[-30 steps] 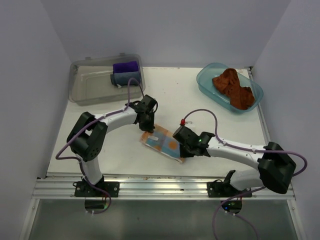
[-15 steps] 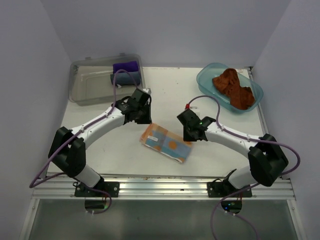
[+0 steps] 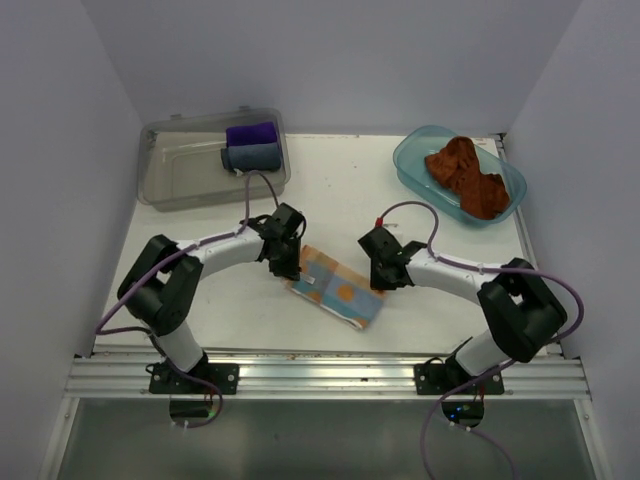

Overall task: Roll the towels
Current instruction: Fold the towel

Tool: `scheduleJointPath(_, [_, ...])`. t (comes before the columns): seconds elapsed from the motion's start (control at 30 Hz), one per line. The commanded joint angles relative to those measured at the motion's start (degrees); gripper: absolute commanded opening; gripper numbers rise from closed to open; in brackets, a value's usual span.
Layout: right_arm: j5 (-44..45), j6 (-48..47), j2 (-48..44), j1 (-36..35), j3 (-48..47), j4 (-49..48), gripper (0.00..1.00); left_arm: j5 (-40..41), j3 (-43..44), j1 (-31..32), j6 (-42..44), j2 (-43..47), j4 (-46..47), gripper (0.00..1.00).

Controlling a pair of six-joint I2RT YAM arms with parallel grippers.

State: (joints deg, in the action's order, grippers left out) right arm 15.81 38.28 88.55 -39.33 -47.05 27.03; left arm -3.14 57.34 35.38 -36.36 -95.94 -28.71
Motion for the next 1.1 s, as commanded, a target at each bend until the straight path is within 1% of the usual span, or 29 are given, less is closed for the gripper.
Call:
scheduleJointPath(0.0, [-2.5,4.8,-4.0,-1.3,6.9,-0.5,0.0,0.0,5.9,0.1,1.2,-5.5,3.4,0.22])
scheduleJointPath(0.03, [-2.5,6.1,-5.4,-2.1,7.9,-0.4,0.0,0.2,7.2,0.1,1.5,-6.6,3.2,0.22])
scheduleJointPath(0.07, [-2.7,9.0,-8.4,-4.6,8.9,-0.1,0.0,0.6,8.6,0.0,1.9,-7.8,2.5,0.22])
scheduleJointPath(0.13, [-2.5,11.6,-10.8,-9.2,10.3,0.7,0.0,0.9,12.7,0.1,2.4,-10.8,1.4,0.21])
scheduleJointPath(0.17, [-2.3,13.6,-11.6,-10.6,10.4,1.3,0.0,1.1,14.0,0.0,2.8,-11.8,0.9,0.21])
scheduleJointPath(0.23, [-1.9,14.8,-14.3,-12.0,10.0,3.0,0.0,1.8,17.4,0.0,3.2,-13.3,-0.9,0.21])
scheduleJointPath(0.33, [0.4,15.1,-18.3,-12.6,8.4,6.5,0.0,2.9,19.1,0.0,4.0,-11.7,-2.6,0.22])
scheduleJointPath(0.37, [2.0,14.5,-19.3,-12.7,7.7,7.4,0.0,2.9,19.0,0.0,4.3,-10.8,-3.7,0.23])
scheduleJointPath(0.4, [2.4,14.0,-19.9,-12.6,6.3,8.7,0.0,4.4,18.6,0.0,4.4,-8.3,-4.3,0.24])
scheduleJointPath(0.47, [2.7,12.9,-20.7,-12.7,4.9,9.5,0.0,4.7,17.0,0.1,4.4,-5.2,-5.3,0.29])
scheduleJointPath(0.53, [1.0,12.2,-20.4,-12.8,3.5,8.9,0.0,4.3,13.9,0.2,3.8,0.2,-5.7,0.32])
scheduleJointPath(0.67, [-0.8,10.9,-18.1,-13.7,2.0,7.0,0.0,3.5,6.3,2.1,-0.1,9.9,-5.7,0.33])
scheduleJointPath(0.73, [-1.8,10.7,-16.3,-14.3,1.4,6.0,0.0,0.4,3.5,3.2,-2.0,12.4,-4.4,0.33])
scheduleJointPath(0.77, [-2.1,10.7,-15.9,-14.5,1.4,5.7,0.0,-0.3,0.8,4.9,-4.0,14.7,-3.6,0.32])
scheduleJointPath(0.83, [-3.2,10.9,-15.0,-14.7,2.1,4.1,0.0,-2.7,-1.7,7.2,-7.5,16.5,-0.7,0.3])
scheduleJointPath(0.87, [-3.2,11.3,-14.4,-14.7,2.5,3.8,0.0,-3.7,-4.0,9.8,-8.6,17.6,0.7,0.3])
scheduleJointPath(0.9, [-3.2,11.5,-14.3,-14.7,2.9,3.8,0.0,-4.9,-5.1,11.0,-9.8,18.2,2.5,0.29])
scheduleJointPath(0.93, [-3.1,11.7,-14.3,-14.7,3.2,3.7,0.0,-6.9,-6.3,12.4,-12.0,18.5,6.8,0.29])
scheduleJointPath(0.97, [-3.2,12.0,-14.7,-14.7,3.5,3.5,0.0,-7.6,-8.1,15.0,-12.9,18.6,8.8,0.29])
scheduleJointPath(1.07, [-3.4,12.5,-15.4,-14.7,4.2,3.1,0.0,-9.8,-10.3,18.2,-15.3,16.3,14.2,0.28])
